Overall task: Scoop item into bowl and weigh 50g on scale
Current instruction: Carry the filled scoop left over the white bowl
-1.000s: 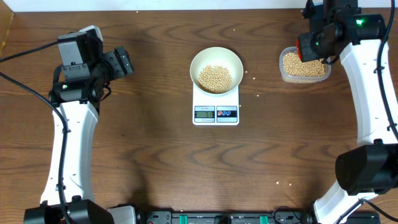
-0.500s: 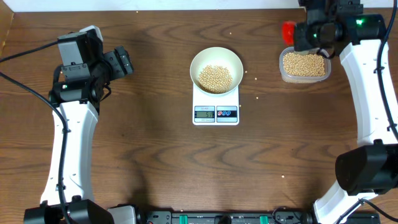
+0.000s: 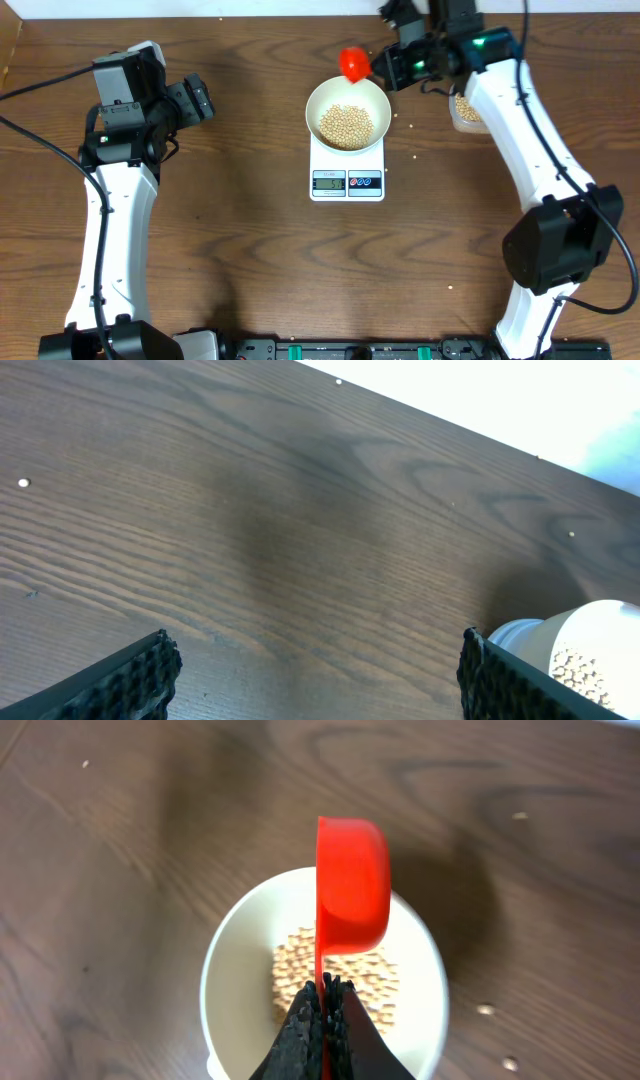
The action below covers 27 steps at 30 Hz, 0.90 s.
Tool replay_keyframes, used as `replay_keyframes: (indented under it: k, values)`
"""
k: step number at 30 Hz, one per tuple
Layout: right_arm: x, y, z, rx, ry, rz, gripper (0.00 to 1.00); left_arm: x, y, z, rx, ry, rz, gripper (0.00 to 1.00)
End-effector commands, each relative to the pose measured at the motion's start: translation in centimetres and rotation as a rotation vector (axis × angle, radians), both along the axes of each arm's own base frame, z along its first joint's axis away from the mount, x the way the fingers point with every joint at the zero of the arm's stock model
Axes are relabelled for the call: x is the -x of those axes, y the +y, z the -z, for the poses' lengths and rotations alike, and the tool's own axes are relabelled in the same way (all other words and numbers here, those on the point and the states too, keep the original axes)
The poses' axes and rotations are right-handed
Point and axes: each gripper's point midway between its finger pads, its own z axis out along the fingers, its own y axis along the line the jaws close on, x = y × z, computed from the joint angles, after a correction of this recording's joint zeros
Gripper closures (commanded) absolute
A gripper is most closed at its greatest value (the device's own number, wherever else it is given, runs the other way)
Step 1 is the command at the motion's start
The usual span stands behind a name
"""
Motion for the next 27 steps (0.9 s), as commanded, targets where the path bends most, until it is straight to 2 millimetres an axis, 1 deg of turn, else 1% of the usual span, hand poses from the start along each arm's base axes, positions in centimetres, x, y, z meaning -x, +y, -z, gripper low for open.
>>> replay_keyframes:
  k: [1, 8, 15, 22, 27]
  values:
    - [0.2, 0.7, -1.3, -0.035, -0.016, -0.010, 0.99, -0.1, 0.3, -0.4, -0.017, -0.007, 0.000, 0.09]
    - [1.2, 0.6, -0.6, -0.011, 0.020, -0.031, 0.99, -0.1, 0.3, -0.4, -0.017, -0.008, 0.000, 0.09]
    - [2.1, 1.0, -0.5, -0.030, 0.050, -0.067, 0.99, -0.1, 0.3, -0.4, -0.017, -0.007, 0.000, 0.09]
    - [2.8, 0.1, 1.0, 0.065, 0.068, -0.076, 0.99, -0.1, 0.3, -0.4, -0.017, -0.008, 0.000, 0.09]
    - [2.9, 0.4, 1.9, 0.133, 0.054, -0.080, 0.99, -0.1, 0.3, -0.4, -0.017, -0.008, 0.000, 0.09]
